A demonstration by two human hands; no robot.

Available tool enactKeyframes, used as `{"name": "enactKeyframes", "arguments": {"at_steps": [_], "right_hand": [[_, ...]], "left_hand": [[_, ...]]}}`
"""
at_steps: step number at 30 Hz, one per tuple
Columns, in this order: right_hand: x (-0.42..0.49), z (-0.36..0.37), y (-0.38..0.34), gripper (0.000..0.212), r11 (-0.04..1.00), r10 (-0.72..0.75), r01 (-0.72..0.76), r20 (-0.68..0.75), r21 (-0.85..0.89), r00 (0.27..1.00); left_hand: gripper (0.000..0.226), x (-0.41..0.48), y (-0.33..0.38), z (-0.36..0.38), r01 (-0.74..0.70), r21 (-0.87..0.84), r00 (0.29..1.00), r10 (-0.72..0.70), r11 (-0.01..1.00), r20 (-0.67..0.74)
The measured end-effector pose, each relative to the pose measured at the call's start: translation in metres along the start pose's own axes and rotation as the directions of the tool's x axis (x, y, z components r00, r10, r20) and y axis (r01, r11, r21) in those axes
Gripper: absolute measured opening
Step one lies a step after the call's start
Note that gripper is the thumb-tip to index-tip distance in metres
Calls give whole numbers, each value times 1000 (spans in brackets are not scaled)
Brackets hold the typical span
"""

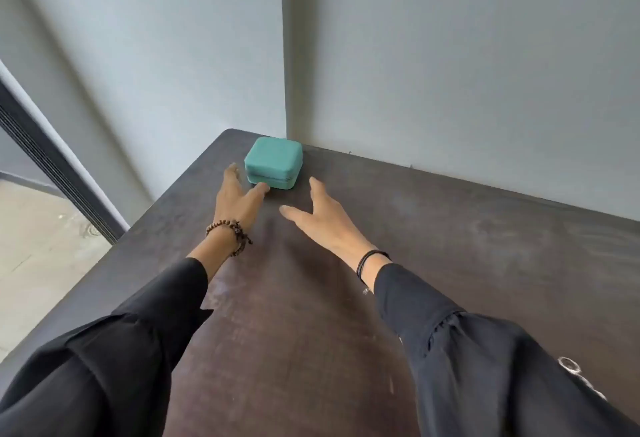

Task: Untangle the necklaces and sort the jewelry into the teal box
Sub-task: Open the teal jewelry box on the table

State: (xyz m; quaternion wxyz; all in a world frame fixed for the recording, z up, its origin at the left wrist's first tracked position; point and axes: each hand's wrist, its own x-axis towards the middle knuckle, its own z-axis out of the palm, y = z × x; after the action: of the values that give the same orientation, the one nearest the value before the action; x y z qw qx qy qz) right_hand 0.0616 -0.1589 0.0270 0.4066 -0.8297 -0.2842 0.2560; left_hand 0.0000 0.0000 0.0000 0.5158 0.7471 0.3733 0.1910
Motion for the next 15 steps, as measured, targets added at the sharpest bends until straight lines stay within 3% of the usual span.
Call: {"name": "enactKeyframes", "arguments": {"at_steps": [6,10,15], "right_hand": [[29,18,11,98,999,-46,46,-30,9,998],[45,26,15,98,997,-77,76,-43,-15,996],[49,29,22,63,992,-99,107,-100,71,990]], "left_hand": [[71,25,-9,5,-45,-160,999,49,986,19],[48,36,-8,8,-122,-71,993,121,990,-15],[50,42,-15,15,-173,-38,984,172,984,-37]]}}
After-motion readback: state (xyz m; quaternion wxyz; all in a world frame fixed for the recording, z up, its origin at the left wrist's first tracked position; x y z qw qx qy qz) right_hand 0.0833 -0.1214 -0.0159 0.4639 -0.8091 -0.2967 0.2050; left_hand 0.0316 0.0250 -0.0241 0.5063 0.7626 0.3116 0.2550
